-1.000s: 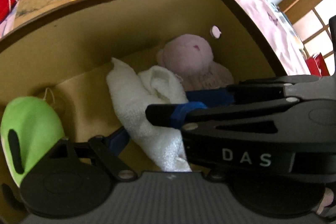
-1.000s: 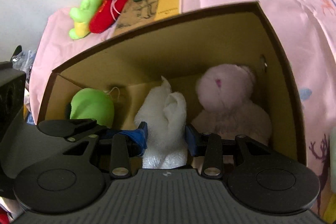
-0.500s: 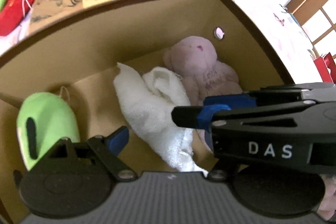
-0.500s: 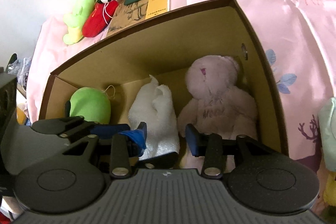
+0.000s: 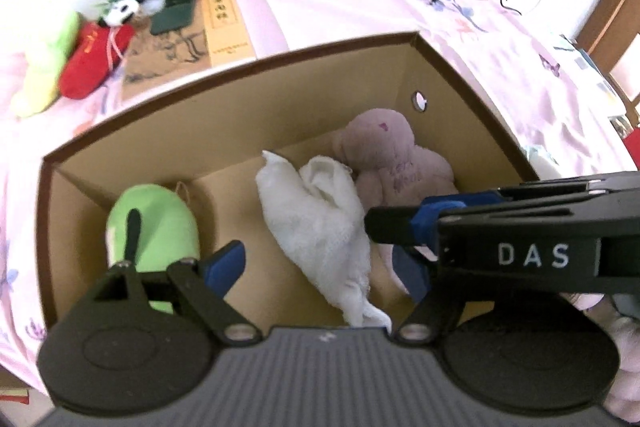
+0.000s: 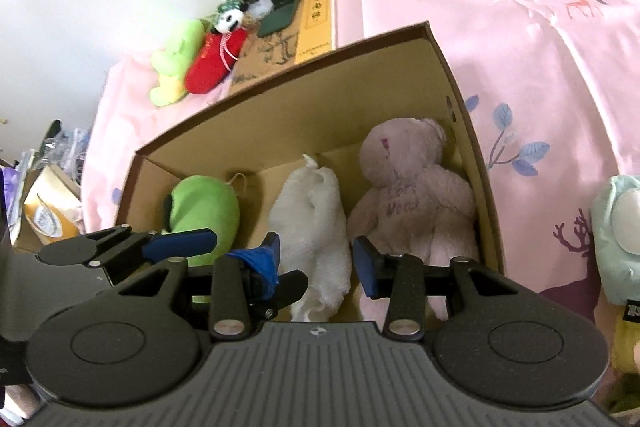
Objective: Organize soft objects
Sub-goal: 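Open the right gripper to drop the white towel beside the bear, then lift the open right gripper out of the box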
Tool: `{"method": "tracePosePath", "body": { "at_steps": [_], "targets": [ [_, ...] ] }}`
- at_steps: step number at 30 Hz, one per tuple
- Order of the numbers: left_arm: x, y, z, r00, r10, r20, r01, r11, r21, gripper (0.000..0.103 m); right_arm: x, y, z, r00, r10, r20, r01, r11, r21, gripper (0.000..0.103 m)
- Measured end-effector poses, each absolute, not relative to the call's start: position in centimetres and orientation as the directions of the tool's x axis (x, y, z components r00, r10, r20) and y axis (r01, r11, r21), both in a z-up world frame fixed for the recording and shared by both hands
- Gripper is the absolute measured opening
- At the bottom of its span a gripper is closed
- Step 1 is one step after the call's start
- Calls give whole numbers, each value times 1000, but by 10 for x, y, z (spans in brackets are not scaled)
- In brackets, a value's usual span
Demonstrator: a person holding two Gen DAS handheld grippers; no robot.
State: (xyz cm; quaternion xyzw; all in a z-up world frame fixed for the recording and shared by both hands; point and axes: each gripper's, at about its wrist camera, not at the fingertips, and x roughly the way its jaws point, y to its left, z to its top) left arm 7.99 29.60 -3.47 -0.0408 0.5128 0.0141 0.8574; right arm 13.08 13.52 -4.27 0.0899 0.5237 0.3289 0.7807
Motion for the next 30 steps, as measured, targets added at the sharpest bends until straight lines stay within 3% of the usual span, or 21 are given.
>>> {"method": "tracePosePath", "body": {
  "at_steps": [17, 30],
  "targets": [
    [36, 216, 12, 567, 51, -822, -139, 990, -35, 76, 109, 76, -9, 187, 733, -655, -529, 636, 561, 25],
    [36, 136, -6, 555, -31, -831, -113, 987, -113, 76, 129, -28, -24, 186, 722, -666, -472, 661, 584, 25]
  ]
}}
